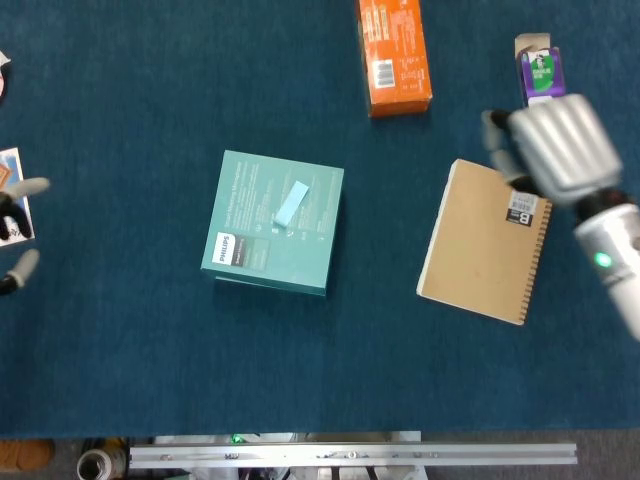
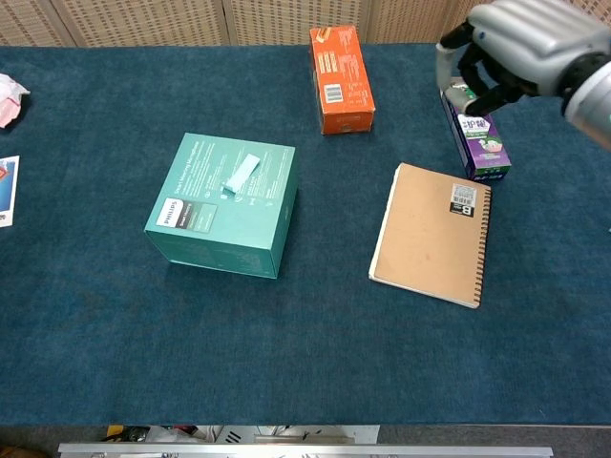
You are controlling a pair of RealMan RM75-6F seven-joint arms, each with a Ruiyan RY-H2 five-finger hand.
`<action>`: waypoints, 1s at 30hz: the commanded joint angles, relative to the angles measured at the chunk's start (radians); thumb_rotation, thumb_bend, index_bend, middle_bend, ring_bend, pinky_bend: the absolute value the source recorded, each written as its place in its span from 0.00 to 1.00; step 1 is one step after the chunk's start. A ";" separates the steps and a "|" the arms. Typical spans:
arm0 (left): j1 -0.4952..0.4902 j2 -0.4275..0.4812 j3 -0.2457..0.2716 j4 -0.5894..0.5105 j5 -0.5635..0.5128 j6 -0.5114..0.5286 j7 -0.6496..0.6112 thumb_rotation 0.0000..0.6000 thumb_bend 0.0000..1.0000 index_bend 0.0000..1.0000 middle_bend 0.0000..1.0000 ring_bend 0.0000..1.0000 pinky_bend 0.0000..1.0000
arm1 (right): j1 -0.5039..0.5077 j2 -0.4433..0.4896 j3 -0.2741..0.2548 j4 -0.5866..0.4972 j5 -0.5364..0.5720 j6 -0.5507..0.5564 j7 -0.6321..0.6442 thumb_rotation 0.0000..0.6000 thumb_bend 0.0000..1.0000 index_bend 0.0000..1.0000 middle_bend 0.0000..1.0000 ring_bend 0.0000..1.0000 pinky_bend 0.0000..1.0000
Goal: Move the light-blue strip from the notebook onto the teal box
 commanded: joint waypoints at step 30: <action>-0.441 -0.064 -0.013 -0.129 0.074 -0.442 0.006 1.00 0.75 0.23 1.00 1.00 1.00 | -0.202 0.138 -0.007 0.002 -0.077 0.026 0.018 1.00 0.43 0.55 0.87 1.00 1.00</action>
